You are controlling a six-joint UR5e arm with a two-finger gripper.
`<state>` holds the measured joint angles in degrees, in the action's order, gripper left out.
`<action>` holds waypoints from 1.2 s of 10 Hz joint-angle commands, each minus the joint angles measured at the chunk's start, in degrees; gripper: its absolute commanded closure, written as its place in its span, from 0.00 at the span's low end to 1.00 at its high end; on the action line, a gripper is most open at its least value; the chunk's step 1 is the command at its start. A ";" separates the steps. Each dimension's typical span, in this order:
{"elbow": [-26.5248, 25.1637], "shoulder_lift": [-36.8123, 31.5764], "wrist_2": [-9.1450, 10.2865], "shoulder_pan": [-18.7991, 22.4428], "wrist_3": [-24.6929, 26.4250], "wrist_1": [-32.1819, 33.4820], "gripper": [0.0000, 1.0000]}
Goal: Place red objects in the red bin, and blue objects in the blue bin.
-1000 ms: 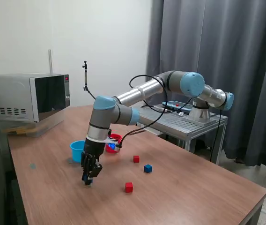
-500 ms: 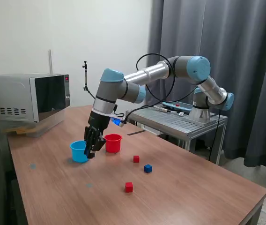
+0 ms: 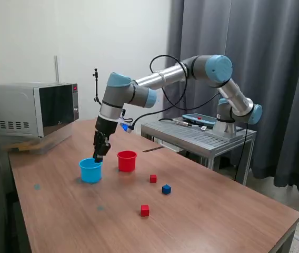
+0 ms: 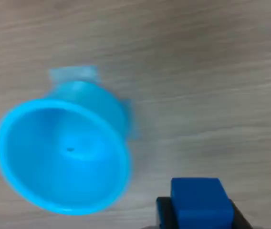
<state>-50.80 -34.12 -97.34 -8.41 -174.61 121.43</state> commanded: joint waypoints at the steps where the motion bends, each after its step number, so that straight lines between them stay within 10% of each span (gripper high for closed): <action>1: -0.35 -0.25 -1.19 -3.71 0.06 -0.05 1.00; 5: -0.61 -0.16 -1.80 -6.01 -0.12 0.03 1.00; 9: -1.32 -0.60 5.21 -5.92 0.06 0.03 1.00; 12: -1.75 -0.69 5.14 -6.01 -0.03 0.03 1.00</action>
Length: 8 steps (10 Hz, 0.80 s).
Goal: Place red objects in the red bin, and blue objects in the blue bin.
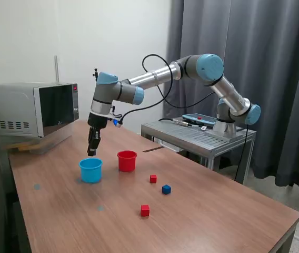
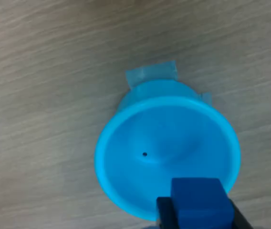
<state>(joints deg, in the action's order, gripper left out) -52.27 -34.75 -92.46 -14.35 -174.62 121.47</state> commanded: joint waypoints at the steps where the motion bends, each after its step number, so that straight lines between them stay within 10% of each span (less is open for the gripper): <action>1: -0.72 -0.05 0.01 -0.07 -0.02 0.00 1.00; 7: -1.52 0.12 -0.08 -0.07 -0.02 0.26 1.00; 8: -1.52 0.12 -0.17 -0.07 -0.02 0.35 0.00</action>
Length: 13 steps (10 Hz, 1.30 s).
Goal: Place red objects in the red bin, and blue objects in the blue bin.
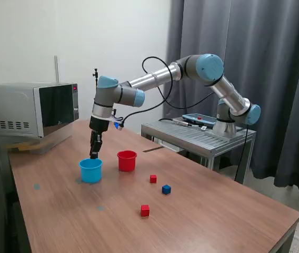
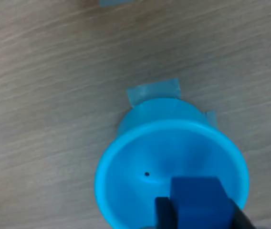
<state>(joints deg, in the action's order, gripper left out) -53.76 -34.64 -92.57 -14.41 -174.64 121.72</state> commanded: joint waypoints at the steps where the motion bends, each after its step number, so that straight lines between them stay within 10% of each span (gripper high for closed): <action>1: -0.03 0.01 -0.07 0.00 0.00 0.09 0.00; 6: -0.81 -1.03 -0.50 0.70 0.53 0.10 0.00; 8: -9.82 -9.61 -0.68 2.10 0.53 -0.17 0.00; 13: -18.48 -15.62 -0.07 13.35 -4.73 -6.13 0.00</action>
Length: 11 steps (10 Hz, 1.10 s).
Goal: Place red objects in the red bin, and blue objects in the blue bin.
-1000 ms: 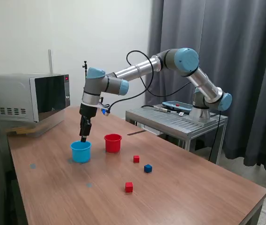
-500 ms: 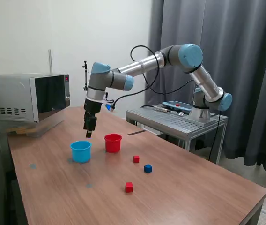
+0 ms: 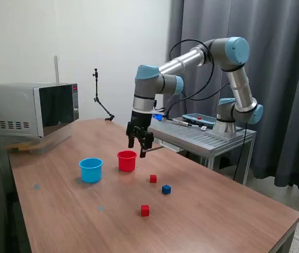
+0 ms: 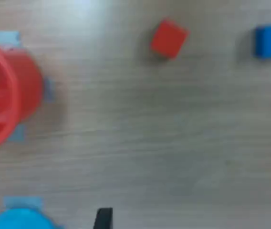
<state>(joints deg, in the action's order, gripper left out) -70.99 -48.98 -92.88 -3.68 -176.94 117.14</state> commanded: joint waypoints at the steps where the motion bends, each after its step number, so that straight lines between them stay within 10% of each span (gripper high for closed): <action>1: -1.69 -1.99 0.24 3.40 -3.66 -2.70 0.00; 4: -6.77 -2.44 0.68 8.59 -5.69 -2.97 0.00; 6: -10.82 -2.44 5.32 8.60 -5.61 -0.18 0.00; 11: -12.68 -0.60 5.25 7.63 -3.43 3.44 0.00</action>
<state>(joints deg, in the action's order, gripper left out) -83.62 -50.53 -87.63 4.21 -181.77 119.57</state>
